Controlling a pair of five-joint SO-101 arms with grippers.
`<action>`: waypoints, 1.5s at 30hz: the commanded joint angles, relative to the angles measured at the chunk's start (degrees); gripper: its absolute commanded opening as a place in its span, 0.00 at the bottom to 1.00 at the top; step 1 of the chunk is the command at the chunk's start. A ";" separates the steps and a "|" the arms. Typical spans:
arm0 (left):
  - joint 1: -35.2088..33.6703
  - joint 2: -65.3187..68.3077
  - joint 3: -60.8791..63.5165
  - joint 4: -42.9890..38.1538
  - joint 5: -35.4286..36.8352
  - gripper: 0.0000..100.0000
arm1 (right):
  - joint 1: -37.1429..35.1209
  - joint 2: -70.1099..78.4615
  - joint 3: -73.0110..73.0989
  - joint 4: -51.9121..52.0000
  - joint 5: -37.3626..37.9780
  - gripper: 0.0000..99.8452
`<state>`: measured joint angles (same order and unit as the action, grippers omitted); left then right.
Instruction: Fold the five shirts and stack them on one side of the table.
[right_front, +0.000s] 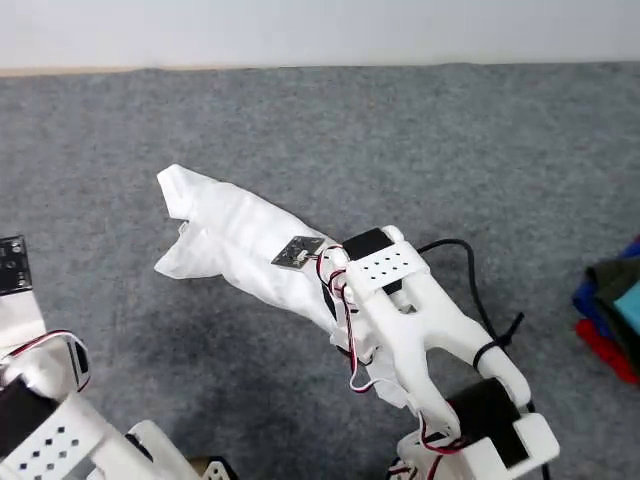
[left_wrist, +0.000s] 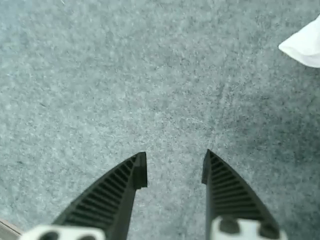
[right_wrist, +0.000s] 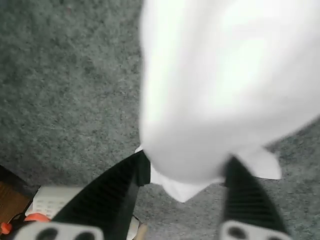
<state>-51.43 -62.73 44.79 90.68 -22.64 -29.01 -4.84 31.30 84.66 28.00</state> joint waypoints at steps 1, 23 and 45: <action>0.00 -0.62 1.80 -3.25 -0.44 0.19 | 0.31 -2.33 -3.25 0.57 0.44 0.01; 4.75 -0.62 2.59 -2.73 -0.18 0.19 | 26.24 -11.56 -36.13 16.22 7.38 0.01; 6.42 -0.70 5.23 -4.84 -0.09 0.19 | 35.03 11.82 -49.05 12.88 11.34 0.23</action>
<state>-45.89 -62.73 49.19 87.87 -22.64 5.71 10.81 -10.55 93.71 37.14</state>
